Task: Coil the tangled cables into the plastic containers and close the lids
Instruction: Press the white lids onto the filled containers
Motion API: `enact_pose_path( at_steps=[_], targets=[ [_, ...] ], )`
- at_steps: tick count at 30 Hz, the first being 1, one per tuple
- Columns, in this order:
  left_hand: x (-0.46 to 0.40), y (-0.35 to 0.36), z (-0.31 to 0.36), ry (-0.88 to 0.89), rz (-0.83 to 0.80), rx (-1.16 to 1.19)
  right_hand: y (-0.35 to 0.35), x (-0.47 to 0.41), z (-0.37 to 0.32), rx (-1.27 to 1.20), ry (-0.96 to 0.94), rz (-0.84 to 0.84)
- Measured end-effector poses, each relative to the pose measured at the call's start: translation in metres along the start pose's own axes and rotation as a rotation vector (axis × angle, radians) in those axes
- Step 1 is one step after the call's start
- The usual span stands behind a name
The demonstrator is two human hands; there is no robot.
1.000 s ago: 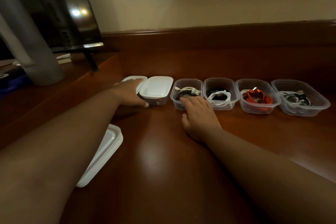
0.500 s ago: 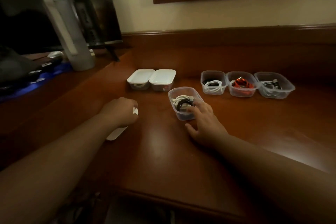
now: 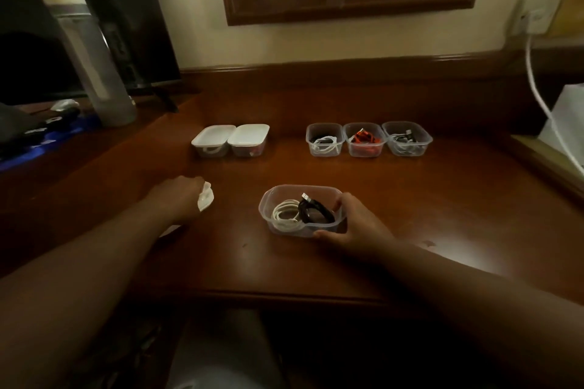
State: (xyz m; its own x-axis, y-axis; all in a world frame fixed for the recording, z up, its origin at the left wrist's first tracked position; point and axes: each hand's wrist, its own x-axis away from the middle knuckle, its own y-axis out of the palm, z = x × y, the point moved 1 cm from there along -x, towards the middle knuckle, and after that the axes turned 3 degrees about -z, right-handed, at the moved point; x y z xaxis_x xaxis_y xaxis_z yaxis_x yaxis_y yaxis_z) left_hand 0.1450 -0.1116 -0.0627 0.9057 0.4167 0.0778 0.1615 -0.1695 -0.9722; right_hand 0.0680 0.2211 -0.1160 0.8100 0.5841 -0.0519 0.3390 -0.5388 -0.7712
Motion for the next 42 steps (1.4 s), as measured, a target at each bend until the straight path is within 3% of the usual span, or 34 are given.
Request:
enact_pose_path(
  at_steps=[4, 8, 12, 18, 24, 31, 42],
  targets=[
    [0.017, -0.024, 0.022, 0.054, 0.153, 0.221, -0.001, 0.000, -0.001, 0.003, 0.004, -0.034],
    [0.052, -0.041, 0.075, 0.308, 0.318, 0.419, -0.002, 0.001, 0.001, -0.058, -0.016, -0.021],
    [0.073, -0.036, 0.121, 0.529, 0.378, 0.421, -0.002, -0.001, 0.005, -0.104, -0.003, -0.016],
    [0.059, -0.012, 0.139, 0.680, 0.367, 0.349, -0.003, -0.001, 0.006, -0.167, -0.044, -0.015],
    [0.039, -0.012, 0.126, 0.655, 0.283, 0.451, -0.006, -0.005, 0.008, -0.149, -0.027, -0.019],
    [0.026, -0.012, 0.127, 0.589, 0.017, 0.463, -0.007, -0.004, 0.007, -0.164, -0.027, -0.012],
    [0.013, -0.006, 0.146, 0.511, -0.002, 0.388, -0.008, -0.002, 0.009, -0.179, -0.036, 0.004]
  ],
)
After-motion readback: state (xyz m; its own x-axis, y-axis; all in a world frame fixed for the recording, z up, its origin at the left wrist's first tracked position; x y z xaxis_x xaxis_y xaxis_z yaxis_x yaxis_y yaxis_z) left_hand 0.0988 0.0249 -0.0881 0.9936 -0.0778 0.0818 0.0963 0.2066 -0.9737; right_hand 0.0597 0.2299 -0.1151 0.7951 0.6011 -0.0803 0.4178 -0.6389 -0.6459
